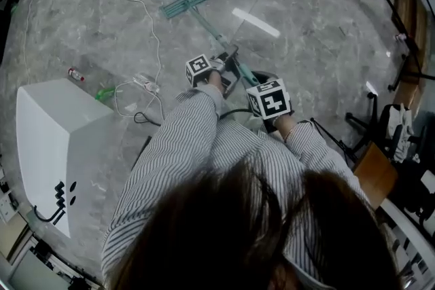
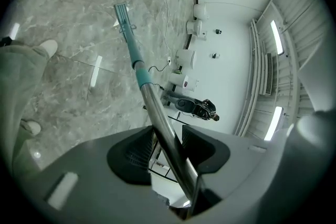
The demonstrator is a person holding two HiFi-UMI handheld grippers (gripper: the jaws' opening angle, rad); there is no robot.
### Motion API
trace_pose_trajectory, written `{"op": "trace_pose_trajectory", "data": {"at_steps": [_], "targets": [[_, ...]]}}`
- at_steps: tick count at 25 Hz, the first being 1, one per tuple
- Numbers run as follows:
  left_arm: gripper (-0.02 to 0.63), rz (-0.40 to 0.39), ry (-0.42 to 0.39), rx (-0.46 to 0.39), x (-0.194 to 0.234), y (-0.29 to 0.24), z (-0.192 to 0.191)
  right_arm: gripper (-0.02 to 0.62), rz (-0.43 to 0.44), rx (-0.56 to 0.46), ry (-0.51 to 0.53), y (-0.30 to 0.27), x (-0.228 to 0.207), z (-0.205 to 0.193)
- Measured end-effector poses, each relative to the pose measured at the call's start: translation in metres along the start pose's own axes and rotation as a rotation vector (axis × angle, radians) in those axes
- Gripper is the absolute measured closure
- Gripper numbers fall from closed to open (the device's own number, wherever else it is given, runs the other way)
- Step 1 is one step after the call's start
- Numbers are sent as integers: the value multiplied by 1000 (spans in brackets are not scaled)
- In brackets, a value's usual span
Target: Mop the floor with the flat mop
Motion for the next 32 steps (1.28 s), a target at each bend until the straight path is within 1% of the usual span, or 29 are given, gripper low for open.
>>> {"op": "trace_pose_trajectory", "data": {"at_steps": [4,6,11,14,17,21,25,32], "targets": [[431,-14,15,-36,5,-2,-65,482,3,-20,-12,36,-33,-45],[431,-15,17,-36,9,1,-98,482,15,-18,-15,52,-46,-71],[431,-3,1,2,20,11,-170,480,27,5,17,86,-70,-130],[431,-8,-3,3,27,13,-203,480,28,13,33,103,-84,-158],[431,-6,-3,32,31,15,-232,480,31,12,31,116,-95,-181],[431,6,-27,71,42,19,-256,480,32,18,38,129,-102,-203],[430,16,-43,110,36,25,-274,480,36,18,36,137,-105,-218],[430,15,-50,108,36,27,-279,479,34,16,46,138,-106,-222]]}}
Point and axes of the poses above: the fingertips, and each gripper's own axes: y backward along the fingers, x to its left, z out of its top, the point moved 2 cm from there along y, backward along the fingers, and after that the axes turned 15 degrees about -y, right-handed, at the moved point
